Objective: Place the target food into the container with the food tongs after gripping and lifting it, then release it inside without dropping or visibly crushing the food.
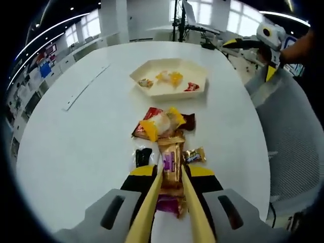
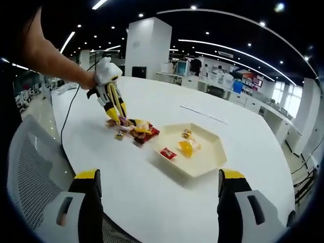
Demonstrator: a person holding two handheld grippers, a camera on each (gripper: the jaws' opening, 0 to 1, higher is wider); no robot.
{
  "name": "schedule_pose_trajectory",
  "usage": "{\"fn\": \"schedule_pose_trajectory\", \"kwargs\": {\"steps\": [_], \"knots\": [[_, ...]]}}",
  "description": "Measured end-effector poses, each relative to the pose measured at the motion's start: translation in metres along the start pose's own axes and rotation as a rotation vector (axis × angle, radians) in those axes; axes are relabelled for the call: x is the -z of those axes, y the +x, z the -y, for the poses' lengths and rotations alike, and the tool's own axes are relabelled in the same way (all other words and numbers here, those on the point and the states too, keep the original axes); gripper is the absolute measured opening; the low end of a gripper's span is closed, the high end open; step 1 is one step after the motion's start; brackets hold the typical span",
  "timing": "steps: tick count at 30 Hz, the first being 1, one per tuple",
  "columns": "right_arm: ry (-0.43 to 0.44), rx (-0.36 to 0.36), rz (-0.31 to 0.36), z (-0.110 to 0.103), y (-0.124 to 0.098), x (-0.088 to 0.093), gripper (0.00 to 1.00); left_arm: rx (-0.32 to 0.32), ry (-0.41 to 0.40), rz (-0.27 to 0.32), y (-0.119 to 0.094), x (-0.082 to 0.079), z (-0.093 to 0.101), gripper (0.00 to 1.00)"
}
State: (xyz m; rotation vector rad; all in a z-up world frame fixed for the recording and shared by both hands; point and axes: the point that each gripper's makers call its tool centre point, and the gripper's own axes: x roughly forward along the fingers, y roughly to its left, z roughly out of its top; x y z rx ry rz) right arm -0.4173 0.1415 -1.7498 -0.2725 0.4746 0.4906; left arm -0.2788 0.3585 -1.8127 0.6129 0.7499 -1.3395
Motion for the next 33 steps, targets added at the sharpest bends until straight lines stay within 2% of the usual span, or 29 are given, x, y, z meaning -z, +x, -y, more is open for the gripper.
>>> {"fn": "schedule_pose_trajectory", "kwargs": {"steps": [8, 11, 22, 28, 33], "knots": [[-0.006, 0.000, 0.000, -0.001, 0.000, 0.000, 0.93, 0.031, -0.028, 0.005, -0.008, -0.007, 0.005, 0.19], [0.005, -0.004, 0.004, -0.002, 0.000, -0.001, 0.94, 0.064, -0.084, 0.028, -0.014, -0.013, 0.007, 0.19], [0.008, 0.002, 0.019, 0.000, -0.002, -0.003, 0.93, 0.024, -0.065, 0.028, -0.040, -0.031, -0.004, 0.19], [0.004, 0.005, 0.028, 0.000, -0.002, -0.005, 0.93, -0.009, -0.032, 0.032, -0.058, -0.050, -0.013, 0.20], [0.001, 0.006, 0.034, 0.000, -0.003, -0.006, 0.93, -0.031, -0.038, 0.043, -0.076, -0.066, -0.020, 0.19]]}}
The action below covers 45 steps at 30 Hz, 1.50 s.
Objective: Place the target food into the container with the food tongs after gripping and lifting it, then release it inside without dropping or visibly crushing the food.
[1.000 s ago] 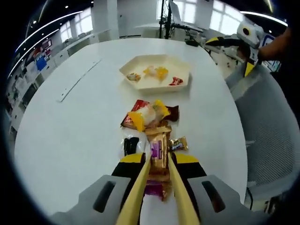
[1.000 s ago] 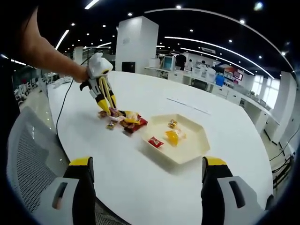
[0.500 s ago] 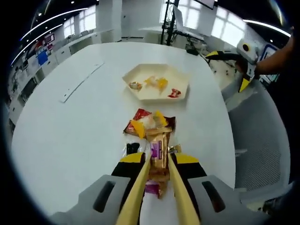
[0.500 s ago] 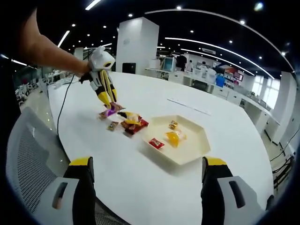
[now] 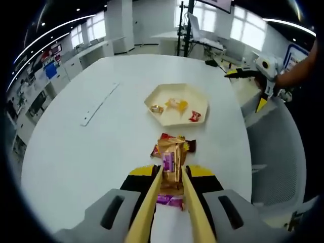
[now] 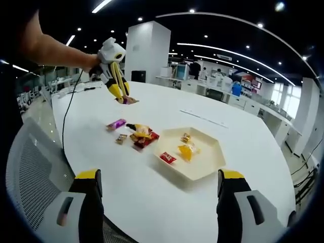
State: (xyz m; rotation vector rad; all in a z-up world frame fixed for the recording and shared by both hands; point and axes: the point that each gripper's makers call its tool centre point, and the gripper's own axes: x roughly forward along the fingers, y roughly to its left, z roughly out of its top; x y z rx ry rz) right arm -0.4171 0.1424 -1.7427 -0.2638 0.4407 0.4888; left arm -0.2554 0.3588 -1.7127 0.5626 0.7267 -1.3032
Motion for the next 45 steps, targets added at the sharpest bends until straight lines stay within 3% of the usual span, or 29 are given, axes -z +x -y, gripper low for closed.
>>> {"fn": "schedule_pose_trajectory", "kwargs": {"steps": [11, 21, 45], "knots": [[-0.007, 0.002, 0.015, -0.001, -0.001, -0.003, 0.92, -0.030, 0.026, 0.022, -0.018, -0.026, -0.006, 0.19], [-0.009, 0.000, 0.019, -0.001, -0.002, -0.004, 0.93, -0.044, 0.035, 0.033, -0.022, -0.035, -0.007, 0.19], [-0.002, 0.018, 0.039, 0.003, -0.004, -0.007, 0.92, 0.000, 0.104, 0.048, 0.007, -0.063, 0.010, 0.19]]}}
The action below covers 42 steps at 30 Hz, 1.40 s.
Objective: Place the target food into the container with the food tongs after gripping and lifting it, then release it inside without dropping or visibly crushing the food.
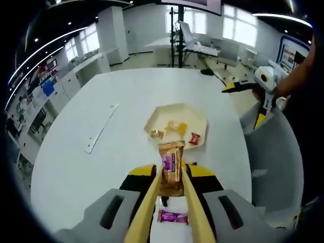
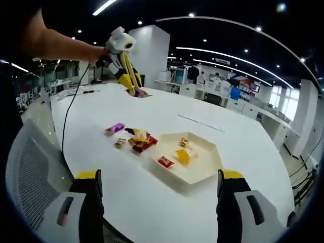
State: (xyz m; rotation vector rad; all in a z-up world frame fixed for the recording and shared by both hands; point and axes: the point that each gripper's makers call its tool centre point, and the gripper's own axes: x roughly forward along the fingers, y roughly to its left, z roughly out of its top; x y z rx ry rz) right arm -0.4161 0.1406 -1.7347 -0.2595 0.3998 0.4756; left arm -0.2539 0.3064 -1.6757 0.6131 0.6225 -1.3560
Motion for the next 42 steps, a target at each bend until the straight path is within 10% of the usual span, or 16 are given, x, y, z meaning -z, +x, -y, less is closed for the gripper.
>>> {"fn": "schedule_pose_trajectory", "kwargs": {"steps": [42], "knots": [[0.005, 0.052, 0.005, 0.010, -0.002, -0.001, 0.91, 0.082, 0.077, 0.116, 0.107, -0.123, 0.011, 0.18]]}}
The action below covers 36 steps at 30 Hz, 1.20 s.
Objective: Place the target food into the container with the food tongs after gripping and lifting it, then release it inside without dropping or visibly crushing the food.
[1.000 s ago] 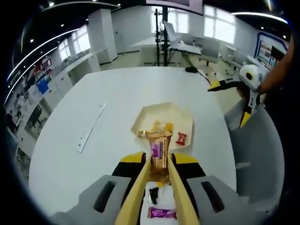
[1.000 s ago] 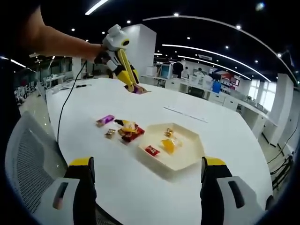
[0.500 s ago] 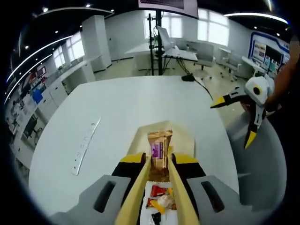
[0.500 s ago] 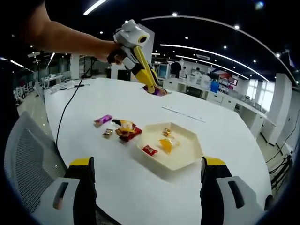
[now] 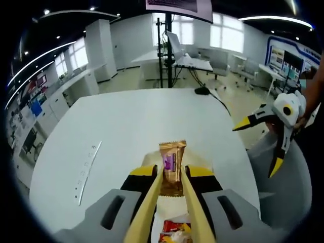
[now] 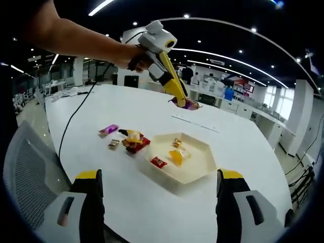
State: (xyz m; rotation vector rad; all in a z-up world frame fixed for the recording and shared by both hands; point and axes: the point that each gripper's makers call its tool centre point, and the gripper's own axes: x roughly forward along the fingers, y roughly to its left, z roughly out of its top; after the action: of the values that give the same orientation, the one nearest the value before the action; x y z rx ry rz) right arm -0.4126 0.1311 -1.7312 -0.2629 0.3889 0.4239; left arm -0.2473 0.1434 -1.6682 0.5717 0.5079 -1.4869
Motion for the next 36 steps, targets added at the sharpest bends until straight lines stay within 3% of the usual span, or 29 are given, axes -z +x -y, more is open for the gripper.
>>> {"fn": "schedule_pose_trajectory", "kwargs": {"steps": [8, 18, 20, 22, 36], "knots": [[-0.006, -0.009, -0.007, -0.003, 0.001, 0.001, 0.91, 0.007, 0.055, 0.024, 0.001, -0.003, 0.010, 0.23], [-0.008, -0.017, -0.012, -0.004, 0.001, 0.002, 0.91, 0.000, 0.038, 0.060, -0.009, -0.007, 0.007, 0.24], [-0.012, -0.018, -0.015, -0.004, 0.002, 0.003, 0.91, -0.007, 0.063, 0.080, -0.013, -0.009, 0.007, 0.25], [-0.010, -0.020, -0.016, -0.005, 0.002, 0.003, 0.91, -0.017, 0.093, 0.154, -0.019, -0.019, 0.007, 0.24], [-0.005, -0.027, -0.016, -0.005, 0.002, 0.003, 0.92, -0.021, -0.013, 0.127, -0.041, 0.004, 0.007, 0.25]]}}
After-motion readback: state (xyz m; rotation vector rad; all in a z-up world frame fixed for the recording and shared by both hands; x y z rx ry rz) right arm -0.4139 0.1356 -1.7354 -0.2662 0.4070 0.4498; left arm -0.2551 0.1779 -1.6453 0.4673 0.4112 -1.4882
